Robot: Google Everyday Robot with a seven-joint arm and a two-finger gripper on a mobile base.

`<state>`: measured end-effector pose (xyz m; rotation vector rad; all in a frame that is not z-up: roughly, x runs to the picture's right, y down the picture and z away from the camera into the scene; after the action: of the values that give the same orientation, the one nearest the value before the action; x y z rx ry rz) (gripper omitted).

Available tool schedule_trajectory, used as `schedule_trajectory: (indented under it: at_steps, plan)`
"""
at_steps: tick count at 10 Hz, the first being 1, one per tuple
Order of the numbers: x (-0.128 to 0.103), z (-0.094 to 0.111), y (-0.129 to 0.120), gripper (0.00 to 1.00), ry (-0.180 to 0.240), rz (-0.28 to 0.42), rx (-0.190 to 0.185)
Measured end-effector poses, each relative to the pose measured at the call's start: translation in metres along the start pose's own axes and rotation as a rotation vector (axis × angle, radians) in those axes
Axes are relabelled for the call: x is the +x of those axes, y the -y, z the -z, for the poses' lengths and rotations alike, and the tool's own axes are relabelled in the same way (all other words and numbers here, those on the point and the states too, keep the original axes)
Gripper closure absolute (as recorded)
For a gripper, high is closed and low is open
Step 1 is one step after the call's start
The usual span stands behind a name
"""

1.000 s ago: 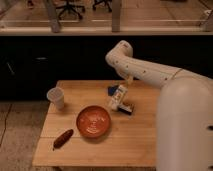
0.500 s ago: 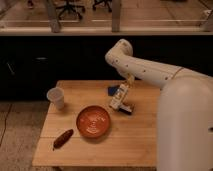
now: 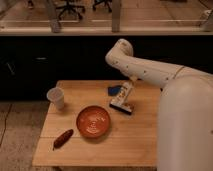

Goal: Stand the bottle upright

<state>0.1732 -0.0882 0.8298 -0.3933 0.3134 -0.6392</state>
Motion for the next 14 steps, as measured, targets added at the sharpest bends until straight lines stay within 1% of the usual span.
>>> schedule_trajectory:
  at_steps: [6,8,9,11,13,14]
  plan:
    - [0.041,-0.015,0.0,0.97,-0.113,-0.051,-0.031]
    - [0.053,-0.018,0.0,0.97,-0.169,-0.06,-0.04]
    - [0.057,-0.021,0.0,0.97,-0.191,-0.062,-0.046]
    - [0.06,-0.031,-0.001,0.97,-0.244,-0.066,-0.062]
    - [0.057,-0.038,-0.001,0.97,-0.291,-0.069,-0.069]
    - [0.053,-0.04,-0.001,0.97,-0.324,-0.073,-0.07]
